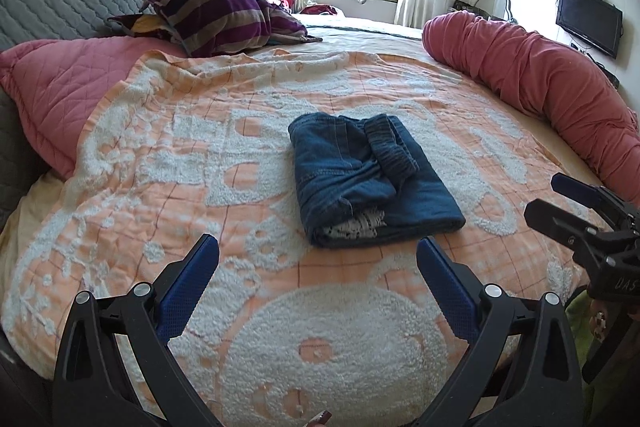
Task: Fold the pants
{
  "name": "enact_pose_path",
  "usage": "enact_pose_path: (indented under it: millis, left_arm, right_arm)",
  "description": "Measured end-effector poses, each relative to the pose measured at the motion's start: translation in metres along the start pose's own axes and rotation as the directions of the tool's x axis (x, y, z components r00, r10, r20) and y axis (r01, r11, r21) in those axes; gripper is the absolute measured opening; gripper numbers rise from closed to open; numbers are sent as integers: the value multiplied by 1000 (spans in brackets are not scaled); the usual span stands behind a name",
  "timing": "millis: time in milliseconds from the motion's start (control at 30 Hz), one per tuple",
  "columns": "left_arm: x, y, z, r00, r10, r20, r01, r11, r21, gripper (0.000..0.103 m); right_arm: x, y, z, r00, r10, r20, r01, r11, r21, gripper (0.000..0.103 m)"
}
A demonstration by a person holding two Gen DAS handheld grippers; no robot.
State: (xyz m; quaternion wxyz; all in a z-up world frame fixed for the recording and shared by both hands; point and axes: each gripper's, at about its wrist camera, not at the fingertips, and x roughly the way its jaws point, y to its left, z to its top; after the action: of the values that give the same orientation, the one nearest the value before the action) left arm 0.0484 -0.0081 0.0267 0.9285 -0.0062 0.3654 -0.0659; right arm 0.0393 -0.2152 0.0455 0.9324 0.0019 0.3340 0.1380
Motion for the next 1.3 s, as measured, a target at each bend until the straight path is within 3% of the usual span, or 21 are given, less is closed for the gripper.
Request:
enact_pose_path:
  millis: [633, 1300]
  left_arm:
    - [29, 8, -23, 996, 11, -86, -14, 999, -29, 99]
    - [39, 13, -39, 994, 11, -113, -16, 999, -42, 99]
  right_arm:
    - [26, -3, -25, 997, -20, -81, 21, 1000, 3, 94]
    - [32, -14, -39, 996, -42, -84, 45, 999, 30, 94]
